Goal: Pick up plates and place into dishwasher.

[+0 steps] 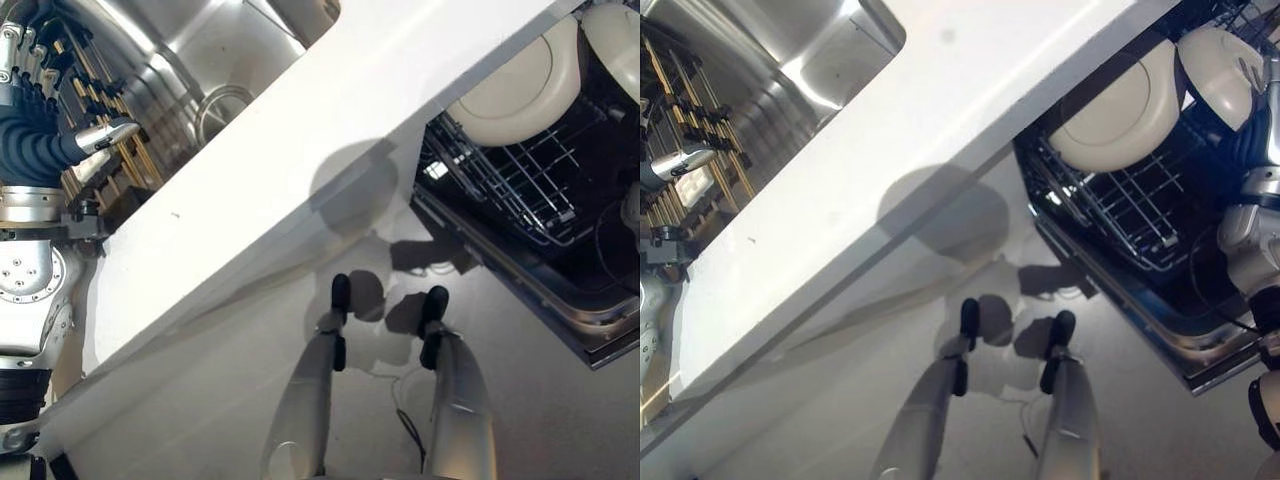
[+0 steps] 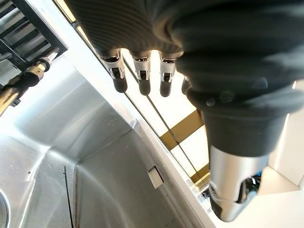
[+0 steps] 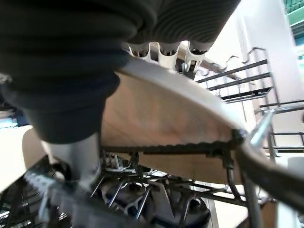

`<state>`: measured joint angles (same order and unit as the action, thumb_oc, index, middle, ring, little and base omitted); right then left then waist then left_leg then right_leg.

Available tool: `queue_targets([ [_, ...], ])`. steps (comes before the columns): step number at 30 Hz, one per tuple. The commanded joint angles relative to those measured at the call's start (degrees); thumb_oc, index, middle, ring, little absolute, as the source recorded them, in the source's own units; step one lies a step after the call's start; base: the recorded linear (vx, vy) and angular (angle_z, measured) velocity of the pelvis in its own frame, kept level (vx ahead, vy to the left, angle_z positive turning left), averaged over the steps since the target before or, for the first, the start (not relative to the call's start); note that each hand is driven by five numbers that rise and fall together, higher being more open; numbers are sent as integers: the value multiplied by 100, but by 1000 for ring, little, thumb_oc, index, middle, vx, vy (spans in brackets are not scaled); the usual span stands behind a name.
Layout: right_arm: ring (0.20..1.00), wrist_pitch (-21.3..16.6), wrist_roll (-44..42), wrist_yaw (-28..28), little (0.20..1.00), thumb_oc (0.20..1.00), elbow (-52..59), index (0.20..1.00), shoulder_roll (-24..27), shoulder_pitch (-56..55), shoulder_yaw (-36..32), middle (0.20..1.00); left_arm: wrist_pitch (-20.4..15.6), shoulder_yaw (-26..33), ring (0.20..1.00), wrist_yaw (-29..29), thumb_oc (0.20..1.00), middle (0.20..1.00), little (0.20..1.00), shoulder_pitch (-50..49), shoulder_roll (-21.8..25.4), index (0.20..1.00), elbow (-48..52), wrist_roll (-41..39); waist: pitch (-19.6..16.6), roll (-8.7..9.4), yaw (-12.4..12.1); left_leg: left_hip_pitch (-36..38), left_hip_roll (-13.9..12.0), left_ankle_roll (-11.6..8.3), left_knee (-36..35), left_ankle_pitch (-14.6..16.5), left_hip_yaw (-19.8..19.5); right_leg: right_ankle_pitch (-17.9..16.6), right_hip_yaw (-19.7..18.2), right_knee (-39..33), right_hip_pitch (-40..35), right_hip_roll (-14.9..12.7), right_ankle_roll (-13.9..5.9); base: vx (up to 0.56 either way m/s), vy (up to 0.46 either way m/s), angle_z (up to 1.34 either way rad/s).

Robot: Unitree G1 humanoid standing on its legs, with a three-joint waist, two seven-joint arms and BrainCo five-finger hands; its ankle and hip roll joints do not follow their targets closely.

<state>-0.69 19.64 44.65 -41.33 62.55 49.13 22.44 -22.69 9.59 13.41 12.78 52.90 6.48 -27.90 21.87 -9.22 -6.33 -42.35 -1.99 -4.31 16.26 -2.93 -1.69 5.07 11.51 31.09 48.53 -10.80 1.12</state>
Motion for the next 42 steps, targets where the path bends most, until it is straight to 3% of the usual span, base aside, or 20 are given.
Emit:
queue_targets([
  [1, 1000, 19, -107, -18, 1000, 1000, -167, 1000, -167, -120, -246, 1000, -80, -812, 1000, -10, 1000, 1000, 1000, -500, -1036, 1000, -526, 95, 793, 340, 48, -260, -146, 132, 511, 244, 81, -960, 221, -1766, -524, 64, -509, -47, 31, 0],
  [10, 1000, -77, -140, 47, 1000, 1000, 65, 1000, -206, -548, -699, 1000, -67, -641, 1000, -157, 1000, 1000, 1000, -662, -1120, 1000, -494, -66, 793, 285, 99, 213, -159, 117, 400, 270, 193, -941, 193, -1908, -1001, 76, -512, -40, 41, -2],
  [17, 1000, -319, -397, 424, 1000, 1000, 485, 1000, -349, -1130, -1411, 1000, -83, -519, 1000, -252, 1000, 1000, 1000, -840, -1233, 1000, -495, -155, 793, 276, 165, 638, -173, 125, 301, 319, 253, -915, 144, -2025, -1421, 109, -517, -24, 33, -5],
  [21, 1000, -466, -592, 645, 1000, 1000, 1131, 1000, -570, -1556, -2056, 1000, -99, -453, 1000, -293, 1000, 1000, 1000, -970, -1403, 1000, -505, -115, 793, 252, 239, 922, -172, 133, 262, 372, 306, -892, 83, -2089, -1689, 118, -538, -4, 71, -10],
  [27, 1000, -550, -625, 580, 1000, 1000, 1916, 1000, -883, -2054, -2687, 1000, -72, -374, 1000, -343, 1000, 1000, 1000, -1096, -1622, 1000, -497, -111, 793, 181, 349, 1263, -163, 136, 211, 429, 387, -801, -31, -2099, -1985, 107, -550, 9, 94, -8],
  [32, 1000, -700, -1167, 526, 1000, 1000, 2486, 1000, -1373, -2587, -3221, 1000, -68, -307, 1000, -315, 1000, 1000, 1000, -1224, -1882, 1000, -510, -43, 792, 109, 469, 1450, -156, 139, 182, 459, 470, -722, -120, -2072, -2127, 82, -540, 18, 91, -6],
  [38, 1000, -818, -1964, 465, 1000, 1000, 2739, 1000, -1903, -2639, -3305, 1000, -100, -452, 1000, -251, 1000, 1000, 1000, -1190, -2060, 1000, -535, -18, 792, 19, 501, 1395, -110, 158, 154, 417, 480, -721, -174, -2073, -2055, 52, -513, -5, 57, -2],
  [42, 1000, -972, -2064, 319, 1000, 1000, 2561, 1000, -2098, -2363, -3068, 1000, -120, -650, 1000, -180, 1000, 1000, 1000, -1076, -2133, 1000, -575, 43, 793, -59, 460, 1344, -82, 167, 132, 381, 481, -726, -175, -2092, -2003, 35, -484, 2, 41, 0],
])
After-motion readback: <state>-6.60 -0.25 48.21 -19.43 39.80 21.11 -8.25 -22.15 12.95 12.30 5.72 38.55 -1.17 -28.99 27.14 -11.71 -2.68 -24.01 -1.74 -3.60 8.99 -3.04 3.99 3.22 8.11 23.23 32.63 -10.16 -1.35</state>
